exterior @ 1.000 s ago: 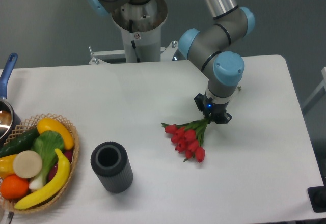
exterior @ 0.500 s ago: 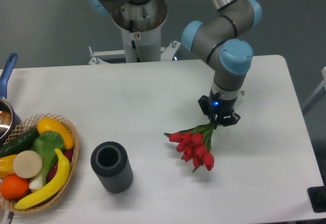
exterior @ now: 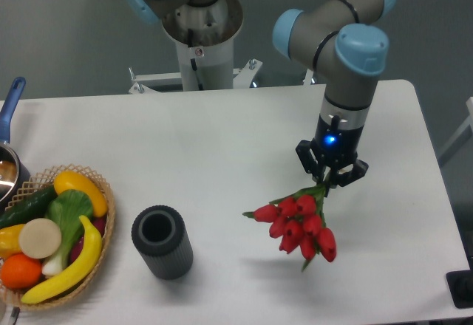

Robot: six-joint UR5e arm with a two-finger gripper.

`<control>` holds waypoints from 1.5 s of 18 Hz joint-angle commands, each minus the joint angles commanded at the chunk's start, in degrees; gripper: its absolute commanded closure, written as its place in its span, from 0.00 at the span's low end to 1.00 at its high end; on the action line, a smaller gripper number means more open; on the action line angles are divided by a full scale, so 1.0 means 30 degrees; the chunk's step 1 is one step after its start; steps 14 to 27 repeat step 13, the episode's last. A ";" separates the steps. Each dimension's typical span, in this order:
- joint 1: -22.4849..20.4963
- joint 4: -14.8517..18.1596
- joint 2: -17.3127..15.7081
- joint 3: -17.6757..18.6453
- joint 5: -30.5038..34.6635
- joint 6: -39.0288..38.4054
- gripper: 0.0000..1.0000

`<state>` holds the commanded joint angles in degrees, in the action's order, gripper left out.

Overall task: Pick up the flowers from the table
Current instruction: 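Lift the gripped tulip bunch up off the table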

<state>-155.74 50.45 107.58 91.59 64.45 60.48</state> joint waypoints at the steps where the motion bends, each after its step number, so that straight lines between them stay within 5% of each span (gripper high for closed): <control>1: -0.0116 0.0000 0.0000 -0.0206 -0.0500 -0.0177 1.00; 8: -0.1435 0.0000 -0.0439 -0.0325 -0.4486 -0.0501 1.00; 27: -0.1786 0.0000 -0.0731 -0.0325 -0.4607 -0.0501 1.00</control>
